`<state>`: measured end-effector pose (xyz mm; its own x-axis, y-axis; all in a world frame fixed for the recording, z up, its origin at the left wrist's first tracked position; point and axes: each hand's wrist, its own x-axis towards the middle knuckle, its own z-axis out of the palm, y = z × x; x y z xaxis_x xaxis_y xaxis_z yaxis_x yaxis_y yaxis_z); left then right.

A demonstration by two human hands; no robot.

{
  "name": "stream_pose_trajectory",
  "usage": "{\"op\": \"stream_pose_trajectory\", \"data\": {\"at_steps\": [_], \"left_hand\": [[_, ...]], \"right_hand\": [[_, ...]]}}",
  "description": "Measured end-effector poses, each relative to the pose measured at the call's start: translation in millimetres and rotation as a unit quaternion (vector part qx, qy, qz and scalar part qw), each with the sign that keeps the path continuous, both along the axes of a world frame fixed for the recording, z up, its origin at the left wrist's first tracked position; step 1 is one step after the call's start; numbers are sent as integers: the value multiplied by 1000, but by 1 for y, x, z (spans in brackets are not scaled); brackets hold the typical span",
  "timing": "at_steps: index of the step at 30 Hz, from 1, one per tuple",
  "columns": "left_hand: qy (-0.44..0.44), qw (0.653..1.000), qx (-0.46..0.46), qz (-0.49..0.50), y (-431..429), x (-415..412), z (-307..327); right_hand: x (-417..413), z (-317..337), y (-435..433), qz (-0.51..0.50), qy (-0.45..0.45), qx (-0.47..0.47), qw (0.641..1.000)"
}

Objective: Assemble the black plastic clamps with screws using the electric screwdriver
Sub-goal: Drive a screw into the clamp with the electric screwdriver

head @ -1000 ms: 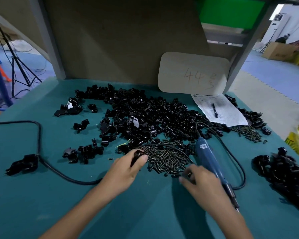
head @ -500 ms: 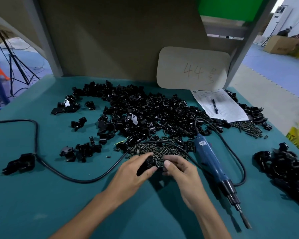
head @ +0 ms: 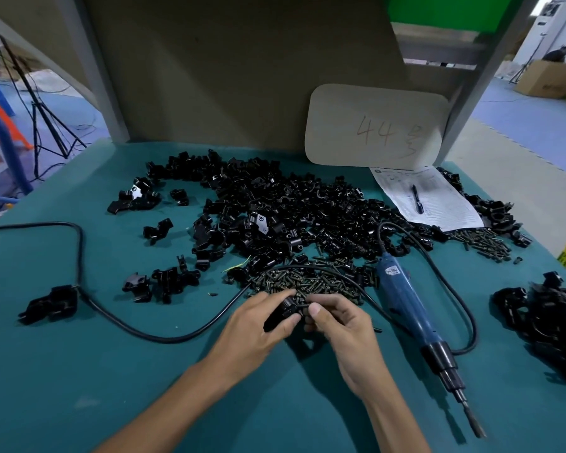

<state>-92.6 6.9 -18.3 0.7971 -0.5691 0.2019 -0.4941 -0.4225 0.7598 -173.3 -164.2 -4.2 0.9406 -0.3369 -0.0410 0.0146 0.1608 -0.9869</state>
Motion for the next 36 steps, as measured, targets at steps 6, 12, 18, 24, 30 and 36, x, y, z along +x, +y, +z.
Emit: {"op": "stream_pose_trajectory", "data": {"at_steps": [6, 12, 18, 24, 30, 36], "left_hand": [[-12, 999, 24, -21, -1, 0, -4], [-25, 999, 38, -11, -3, -2, -3], [-60, 996, 71, -16, -2, -5, -1], [-59, 996, 68, -26, -2, -5, 2], [-55, 996, 68, -28, -1, -7, 2], [-57, 996, 62, -2, -3, -7, 3]], "right_hand": [[5, 8, -5, 53, 2, -85, 995], [8, 11, -13, 70, 42, -197, 977], [13, 17, -8, 100, 55, -431, 895], [18, 27, -14, 149, 78, -441, 882], [15, 37, -17, 155, 118, -495, 847], [-16, 35, -97, -133, 218, -639, 726]]}}
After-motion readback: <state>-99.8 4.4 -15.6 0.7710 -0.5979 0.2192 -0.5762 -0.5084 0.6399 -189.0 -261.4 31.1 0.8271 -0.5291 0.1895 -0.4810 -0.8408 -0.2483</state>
